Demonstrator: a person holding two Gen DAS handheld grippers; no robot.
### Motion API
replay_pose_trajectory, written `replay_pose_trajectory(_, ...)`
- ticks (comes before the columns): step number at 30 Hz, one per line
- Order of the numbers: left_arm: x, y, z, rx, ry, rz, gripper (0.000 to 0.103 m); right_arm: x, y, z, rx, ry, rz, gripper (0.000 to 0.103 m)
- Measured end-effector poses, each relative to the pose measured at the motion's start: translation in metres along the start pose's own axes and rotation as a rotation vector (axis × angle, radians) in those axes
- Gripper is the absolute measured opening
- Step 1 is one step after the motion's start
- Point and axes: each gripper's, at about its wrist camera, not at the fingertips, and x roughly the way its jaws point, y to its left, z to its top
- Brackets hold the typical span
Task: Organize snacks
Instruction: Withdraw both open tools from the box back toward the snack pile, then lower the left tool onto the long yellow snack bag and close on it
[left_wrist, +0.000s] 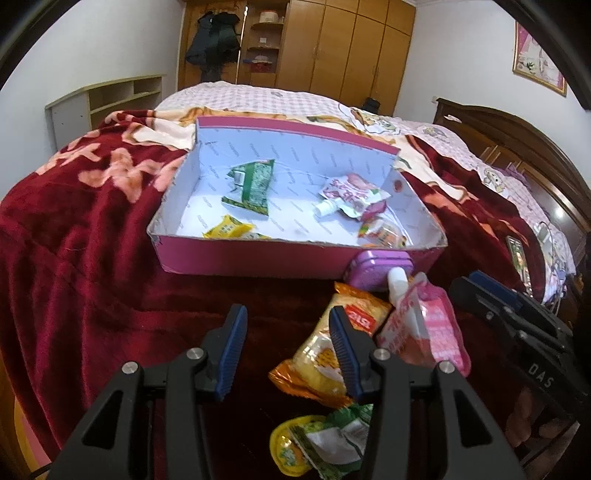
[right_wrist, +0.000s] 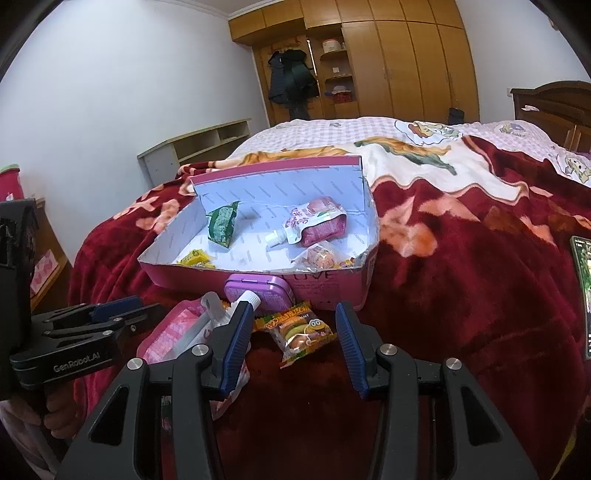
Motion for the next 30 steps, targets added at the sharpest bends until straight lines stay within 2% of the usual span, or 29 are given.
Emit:
replay_pose_trajectory(12, 0.001, -0.008, -0.008, 0.039, 0.043, -0.058, 0.049, -0.003, -0.005, -0.006, 0.009, 0.009, -0.005, 0.048)
replay_pose_trajectory(19, 0.010, -0.014, -0.013, 0.076, 0.079, -0.083, 0.054, -0.003, -0.007, -0.009, 0.010, 0.016, -0.007, 0.048)
replay_pose_trajectory(30, 0.024, -0.018, -0.014, 0.113, 0.092, -0.077, 0.059, 0.003, -0.008, -0.010, 0.019, 0.030, -0.007, 0.048)
